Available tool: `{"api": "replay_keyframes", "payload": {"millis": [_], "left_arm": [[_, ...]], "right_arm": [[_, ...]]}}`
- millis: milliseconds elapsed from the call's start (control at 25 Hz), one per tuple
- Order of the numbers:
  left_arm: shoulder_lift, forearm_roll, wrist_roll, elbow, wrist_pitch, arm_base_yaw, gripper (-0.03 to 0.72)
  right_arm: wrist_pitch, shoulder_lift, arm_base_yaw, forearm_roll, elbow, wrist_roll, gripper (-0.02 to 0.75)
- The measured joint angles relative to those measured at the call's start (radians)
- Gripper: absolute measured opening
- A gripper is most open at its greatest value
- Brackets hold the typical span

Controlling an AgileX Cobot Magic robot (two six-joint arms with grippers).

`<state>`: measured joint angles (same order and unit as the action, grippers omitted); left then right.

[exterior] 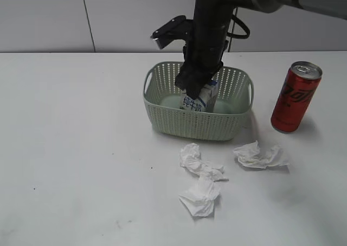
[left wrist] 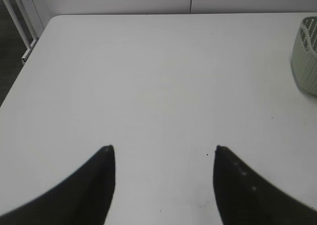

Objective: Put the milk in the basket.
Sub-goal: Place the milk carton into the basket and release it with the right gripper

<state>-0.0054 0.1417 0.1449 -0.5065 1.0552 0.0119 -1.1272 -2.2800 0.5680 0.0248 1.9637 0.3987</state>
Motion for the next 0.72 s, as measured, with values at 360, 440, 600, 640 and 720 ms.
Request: {"api": "replay_keyframes", "payload": {"millis": [360, 440, 600, 640, 720], "left_arm": [[0.0, 0.0, 0.0, 0.0, 0.0, 0.0, 0.462], [0.0, 0.0, 0.0, 0.0, 0.0, 0.0, 0.462], [0.0, 0.0, 0.0, 0.0, 0.0, 0.0, 0.462], [0.0, 0.0, 0.0, 0.0, 0.0, 0.0, 0.462], [0.0, 0.0, 0.0, 0.0, 0.0, 0.0, 0.462]], "right_arm": [[-0.002, 0.051, 0.0, -0.025, 0.002, -0.079, 0.626], [-0.003, 0.095, 0.0, -0.025, 0.002, -0.111, 0.626], [-0.021, 0.183, -0.014, 0.044, 0.002, -0.194, 0.626], [-0.03, 0.206, -0.025, 0.05, 0.002, -0.214, 0.626], [-0.044, 0.248, -0.07, 0.056, 0.002, -0.246, 0.626]]}}
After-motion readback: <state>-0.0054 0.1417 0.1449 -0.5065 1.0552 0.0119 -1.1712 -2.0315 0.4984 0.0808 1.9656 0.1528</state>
